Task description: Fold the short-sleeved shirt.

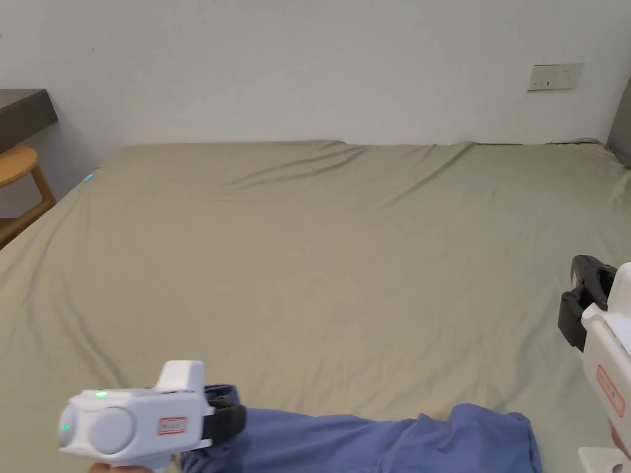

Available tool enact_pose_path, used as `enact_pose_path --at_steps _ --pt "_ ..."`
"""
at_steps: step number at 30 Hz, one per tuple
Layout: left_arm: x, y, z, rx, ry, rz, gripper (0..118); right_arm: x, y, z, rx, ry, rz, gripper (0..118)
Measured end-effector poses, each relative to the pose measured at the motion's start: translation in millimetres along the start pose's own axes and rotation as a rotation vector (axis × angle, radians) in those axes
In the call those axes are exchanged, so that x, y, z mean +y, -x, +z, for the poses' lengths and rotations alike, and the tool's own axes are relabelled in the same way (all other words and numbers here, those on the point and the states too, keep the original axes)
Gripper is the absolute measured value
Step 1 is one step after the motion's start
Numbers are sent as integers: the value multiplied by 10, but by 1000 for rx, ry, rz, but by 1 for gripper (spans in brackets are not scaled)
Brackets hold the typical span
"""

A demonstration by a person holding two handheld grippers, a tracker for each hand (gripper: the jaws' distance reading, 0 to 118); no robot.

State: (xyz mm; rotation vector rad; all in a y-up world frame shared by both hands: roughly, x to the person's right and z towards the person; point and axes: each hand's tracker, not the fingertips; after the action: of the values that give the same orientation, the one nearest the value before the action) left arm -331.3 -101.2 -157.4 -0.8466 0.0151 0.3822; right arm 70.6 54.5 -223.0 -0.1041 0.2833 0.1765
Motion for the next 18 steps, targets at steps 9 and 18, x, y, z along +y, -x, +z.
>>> enact_pose_path --at_steps 9,18 --pt "-187 -883 -935 -53 162 -91 9 -179 -315 -37 -23 6 -5 1" --pt "-207 -992 -978 -120 146 -18 103 -328 -476 -119 -41 23 -20 1"
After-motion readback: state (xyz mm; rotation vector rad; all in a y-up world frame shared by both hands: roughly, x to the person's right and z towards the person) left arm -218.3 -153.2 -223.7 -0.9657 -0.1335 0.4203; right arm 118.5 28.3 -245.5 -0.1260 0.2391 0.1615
